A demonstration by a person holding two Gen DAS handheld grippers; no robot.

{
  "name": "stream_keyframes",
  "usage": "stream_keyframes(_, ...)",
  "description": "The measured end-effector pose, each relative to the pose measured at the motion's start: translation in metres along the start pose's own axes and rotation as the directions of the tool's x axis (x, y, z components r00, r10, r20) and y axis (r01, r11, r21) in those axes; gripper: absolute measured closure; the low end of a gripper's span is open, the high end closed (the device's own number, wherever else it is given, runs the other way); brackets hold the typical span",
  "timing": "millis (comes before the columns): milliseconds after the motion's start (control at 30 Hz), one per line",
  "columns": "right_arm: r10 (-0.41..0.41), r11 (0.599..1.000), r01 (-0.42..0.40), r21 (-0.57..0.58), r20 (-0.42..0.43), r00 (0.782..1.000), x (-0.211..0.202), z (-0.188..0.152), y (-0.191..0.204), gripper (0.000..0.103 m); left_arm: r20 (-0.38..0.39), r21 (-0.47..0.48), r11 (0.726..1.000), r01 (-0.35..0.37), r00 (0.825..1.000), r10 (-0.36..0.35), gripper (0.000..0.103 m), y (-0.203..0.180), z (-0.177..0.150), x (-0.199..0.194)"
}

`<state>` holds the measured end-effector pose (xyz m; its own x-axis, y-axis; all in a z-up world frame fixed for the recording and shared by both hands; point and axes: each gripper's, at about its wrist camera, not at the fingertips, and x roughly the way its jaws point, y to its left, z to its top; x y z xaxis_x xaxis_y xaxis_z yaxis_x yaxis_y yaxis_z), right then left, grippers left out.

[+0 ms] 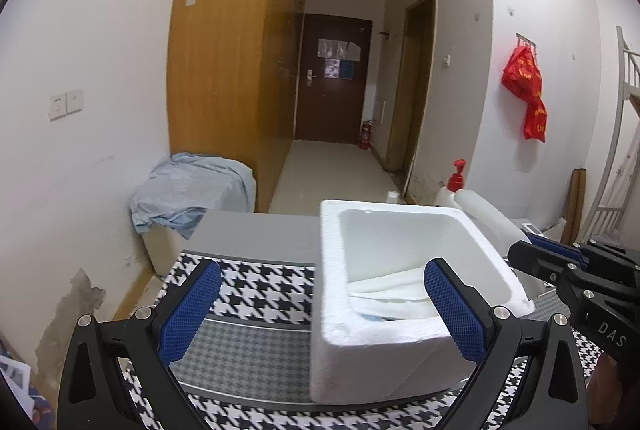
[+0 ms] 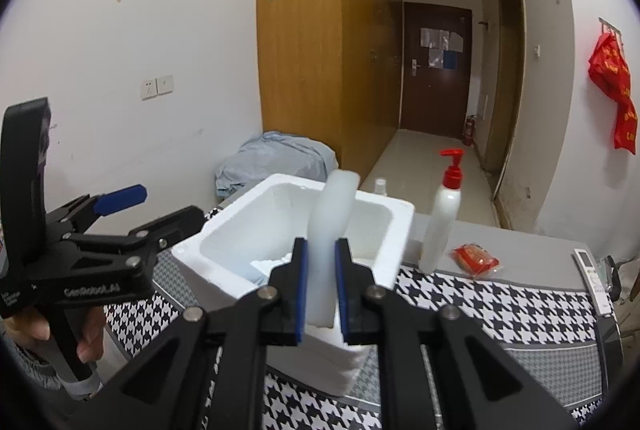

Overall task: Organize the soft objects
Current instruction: 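Lower the white foam tube into the box and open the right gripper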

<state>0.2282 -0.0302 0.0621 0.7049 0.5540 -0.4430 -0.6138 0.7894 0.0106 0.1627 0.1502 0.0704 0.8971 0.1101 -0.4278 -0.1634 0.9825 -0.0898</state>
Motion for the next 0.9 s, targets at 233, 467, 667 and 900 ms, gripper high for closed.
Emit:
stream_keyframes(233,0.027,1.0,-0.027,-0.013,-0.007,1.0,0.012,0.008,0.012,0.087,-0.002,-0.019,1.0,-0.014,1.0,0.014,0.001,0.018,-0.006,-0.002)
stream_keyframes(467,0.02,1.0,-0.02,-0.016,-0.028,0.999,0.03,0.015,0.019,0.087,0.003,-0.039,0.999,-0.009,1.0,0.009,0.001,0.031,-0.011,-0.004)
stream_keyframes(667,0.018,1.0,-0.018,0.006,-0.058,0.998,0.047,0.017,0.019,0.086,-0.001,-0.045,0.999,-0.002,1.0,0.002,0.001,0.037,-0.015,-0.002)
stream_keyframes(900,0.005,1.0,-0.004,0.009,-0.066,0.998,0.055,0.018,0.016,0.076,-0.007,-0.058,0.998,-0.001,1.0,0.001,0.001,0.041,-0.017,0.001)
